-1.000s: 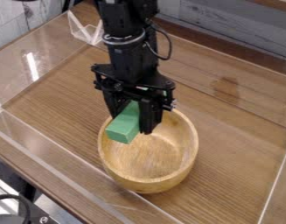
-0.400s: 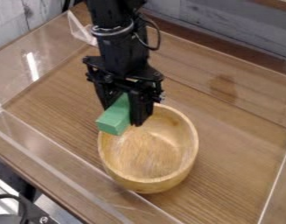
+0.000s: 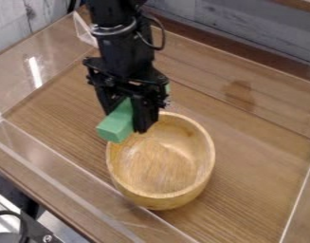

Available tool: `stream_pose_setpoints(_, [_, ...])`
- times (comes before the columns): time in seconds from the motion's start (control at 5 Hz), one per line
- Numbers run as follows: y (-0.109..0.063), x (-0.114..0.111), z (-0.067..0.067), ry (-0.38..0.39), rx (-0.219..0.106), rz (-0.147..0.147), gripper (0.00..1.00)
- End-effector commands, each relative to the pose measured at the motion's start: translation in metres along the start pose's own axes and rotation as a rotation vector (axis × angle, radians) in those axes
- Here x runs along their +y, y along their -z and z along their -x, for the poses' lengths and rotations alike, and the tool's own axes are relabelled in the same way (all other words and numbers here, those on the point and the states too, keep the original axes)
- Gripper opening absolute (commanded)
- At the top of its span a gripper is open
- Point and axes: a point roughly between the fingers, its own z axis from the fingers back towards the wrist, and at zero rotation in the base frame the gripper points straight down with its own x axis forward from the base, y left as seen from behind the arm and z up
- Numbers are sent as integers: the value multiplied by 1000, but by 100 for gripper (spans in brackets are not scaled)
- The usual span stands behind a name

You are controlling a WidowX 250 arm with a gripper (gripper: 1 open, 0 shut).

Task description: Remove the green block from inside the brown bowl and put it on the table

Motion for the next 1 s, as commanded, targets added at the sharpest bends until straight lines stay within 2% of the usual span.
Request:
stream_pose_setpoints(0.0, [-16,7,-8,6,-66,-18,0])
stream_pose_setpoints(0.8, [-19,28,-6,-6,-78,-35,0])
